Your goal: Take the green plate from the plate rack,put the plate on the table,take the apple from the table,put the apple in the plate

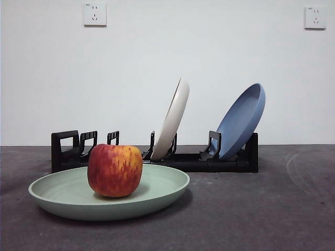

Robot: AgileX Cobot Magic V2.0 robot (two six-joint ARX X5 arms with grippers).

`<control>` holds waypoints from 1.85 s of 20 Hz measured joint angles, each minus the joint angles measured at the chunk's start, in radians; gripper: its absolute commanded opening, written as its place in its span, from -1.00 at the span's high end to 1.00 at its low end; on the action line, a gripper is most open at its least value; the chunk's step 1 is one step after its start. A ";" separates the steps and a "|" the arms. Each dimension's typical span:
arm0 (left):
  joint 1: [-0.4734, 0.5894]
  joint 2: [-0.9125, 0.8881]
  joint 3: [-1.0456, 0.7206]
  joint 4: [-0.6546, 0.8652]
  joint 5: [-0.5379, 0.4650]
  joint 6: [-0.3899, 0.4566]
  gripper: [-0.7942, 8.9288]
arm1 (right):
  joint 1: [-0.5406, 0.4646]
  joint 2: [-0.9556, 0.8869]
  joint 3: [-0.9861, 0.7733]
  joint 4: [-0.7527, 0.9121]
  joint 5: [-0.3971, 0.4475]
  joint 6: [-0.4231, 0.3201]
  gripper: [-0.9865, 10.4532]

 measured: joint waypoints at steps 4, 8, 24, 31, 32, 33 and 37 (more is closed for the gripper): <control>0.019 -0.138 -0.174 0.006 0.000 0.055 0.85 | 0.000 0.000 0.000 0.000 0.000 0.000 0.83; 0.032 -0.163 -0.191 -0.056 -0.021 0.117 0.85 | 0.000 0.000 0.000 0.000 0.001 0.000 0.83; 0.032 -0.158 -0.191 -0.181 -0.064 0.182 0.84 | 0.000 0.000 0.000 0.000 0.001 0.000 0.83; 0.032 -0.132 -0.191 -0.180 -0.064 0.182 0.84 | 0.000 0.001 0.000 0.000 0.001 0.000 0.83; 0.032 -0.127 -0.191 -0.180 -0.064 0.182 0.84 | 0.000 0.001 0.000 0.000 0.001 0.000 0.83; 0.032 -0.122 -0.191 -0.180 -0.064 0.182 0.84 | 0.000 0.000 0.000 0.000 0.001 0.000 0.83; 0.032 -0.104 -0.191 -0.179 -0.064 0.182 0.84 | 0.000 0.000 0.000 0.000 0.021 -0.012 0.83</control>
